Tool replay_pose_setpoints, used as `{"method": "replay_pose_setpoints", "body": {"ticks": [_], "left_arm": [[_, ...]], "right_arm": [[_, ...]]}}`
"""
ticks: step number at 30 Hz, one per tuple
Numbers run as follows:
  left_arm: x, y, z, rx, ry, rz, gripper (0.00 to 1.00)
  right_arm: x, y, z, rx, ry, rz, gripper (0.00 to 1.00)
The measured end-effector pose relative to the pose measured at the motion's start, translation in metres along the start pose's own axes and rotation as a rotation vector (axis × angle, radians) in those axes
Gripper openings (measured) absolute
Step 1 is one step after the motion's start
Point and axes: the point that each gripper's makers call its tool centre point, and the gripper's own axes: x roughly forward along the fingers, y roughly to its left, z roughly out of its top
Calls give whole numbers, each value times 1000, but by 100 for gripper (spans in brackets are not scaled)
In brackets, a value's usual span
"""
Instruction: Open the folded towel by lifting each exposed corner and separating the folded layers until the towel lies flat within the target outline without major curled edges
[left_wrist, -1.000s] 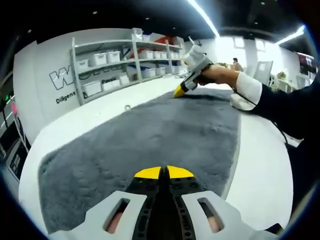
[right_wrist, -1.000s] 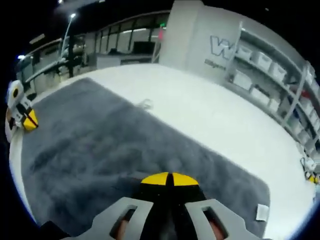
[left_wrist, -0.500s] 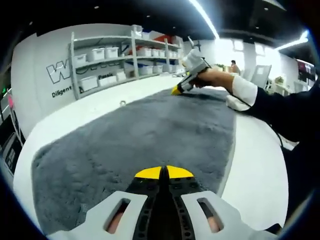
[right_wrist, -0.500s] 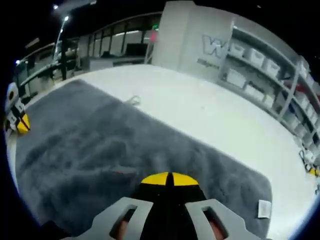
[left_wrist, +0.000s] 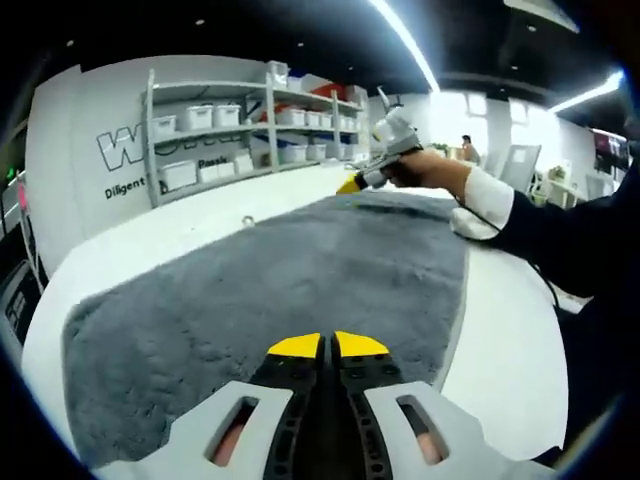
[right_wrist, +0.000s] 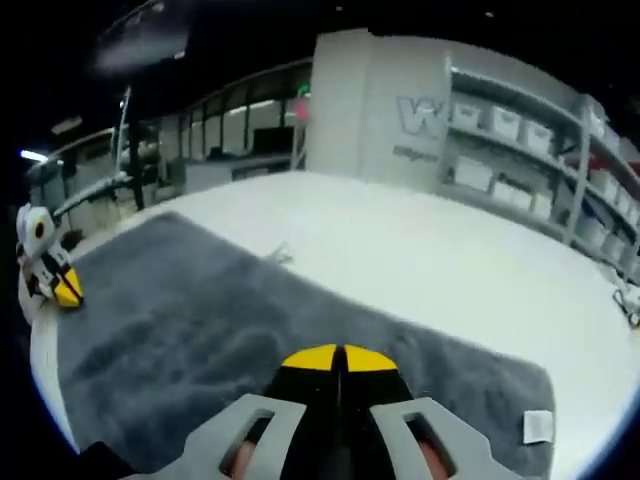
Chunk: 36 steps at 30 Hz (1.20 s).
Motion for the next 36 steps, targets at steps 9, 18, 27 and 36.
{"method": "replay_pose_setpoints", "body": {"ticks": [9,18,27,36], "left_arm": [[-10,18,19,-46,-111,48,18],[-21,28,40,-98,-241,62,35],[-23,29,51,-233,-305,23,76],[-30,42,58,-271,-328,47,97]], "right_arm": [[-29,35,29,-6,-163,104,8],[-60,62,47,16,-292,220,42],[-93,81,48,52,-364,197,100],[-112,92,35,-45,-351,187,99]]}}
